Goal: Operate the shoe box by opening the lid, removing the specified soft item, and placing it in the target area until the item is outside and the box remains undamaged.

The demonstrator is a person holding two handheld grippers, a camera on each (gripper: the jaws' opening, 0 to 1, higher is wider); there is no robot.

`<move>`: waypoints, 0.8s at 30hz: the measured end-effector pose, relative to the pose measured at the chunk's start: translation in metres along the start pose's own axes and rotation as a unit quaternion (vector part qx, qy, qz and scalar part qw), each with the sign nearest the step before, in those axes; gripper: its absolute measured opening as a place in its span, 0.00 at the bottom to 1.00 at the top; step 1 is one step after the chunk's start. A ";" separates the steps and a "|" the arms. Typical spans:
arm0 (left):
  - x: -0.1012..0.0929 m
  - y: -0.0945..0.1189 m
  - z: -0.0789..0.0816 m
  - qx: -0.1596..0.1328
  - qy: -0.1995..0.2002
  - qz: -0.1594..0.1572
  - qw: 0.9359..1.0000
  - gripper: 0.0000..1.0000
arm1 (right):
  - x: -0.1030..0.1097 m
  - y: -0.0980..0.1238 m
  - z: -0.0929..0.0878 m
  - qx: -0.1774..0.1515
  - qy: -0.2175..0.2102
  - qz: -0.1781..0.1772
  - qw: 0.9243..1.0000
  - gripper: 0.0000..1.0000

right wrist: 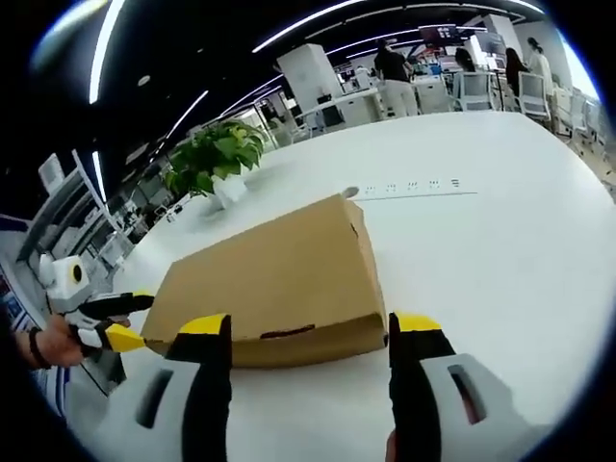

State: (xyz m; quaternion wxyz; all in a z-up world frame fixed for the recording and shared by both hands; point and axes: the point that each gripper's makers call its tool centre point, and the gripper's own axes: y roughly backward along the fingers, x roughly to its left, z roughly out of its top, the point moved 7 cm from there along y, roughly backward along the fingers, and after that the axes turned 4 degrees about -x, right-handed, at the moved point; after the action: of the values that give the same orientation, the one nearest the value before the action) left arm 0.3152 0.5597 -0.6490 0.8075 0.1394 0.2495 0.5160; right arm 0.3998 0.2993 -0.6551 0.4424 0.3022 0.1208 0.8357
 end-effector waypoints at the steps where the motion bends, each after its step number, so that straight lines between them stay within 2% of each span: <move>1: 0.000 0.000 0.000 0.000 -0.001 0.001 1.000 0.75 | 0.000 -0.001 0.000 0.001 0.000 0.000 1.000 0.62; 12: -0.001 0.000 -0.003 0.006 -0.017 0.016 1.000 0.76 | -0.003 -0.005 0.000 0.007 -0.001 0.003 1.000 0.60; 17: -0.003 -0.001 -0.013 0.029 -0.030 0.016 0.999 0.75 | -0.003 -0.008 -0.003 0.010 0.003 -0.001 1.000 0.58; 21: -0.001 -0.003 -0.017 0.038 -0.051 0.027 0.998 0.72 | -0.006 -0.010 -0.004 0.009 0.013 -0.030 0.999 0.51; 24: 0.002 -0.002 -0.016 0.040 -0.058 0.042 0.997 0.64 | -0.003 -0.011 -0.004 0.006 0.019 -0.035 0.999 0.53</move>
State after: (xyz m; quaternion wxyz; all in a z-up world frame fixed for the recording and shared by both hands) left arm 0.3083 0.5597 -0.6639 0.7917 0.2122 0.2165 0.5304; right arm 0.4058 0.3031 -0.6644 0.4674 0.2845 0.1449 0.8244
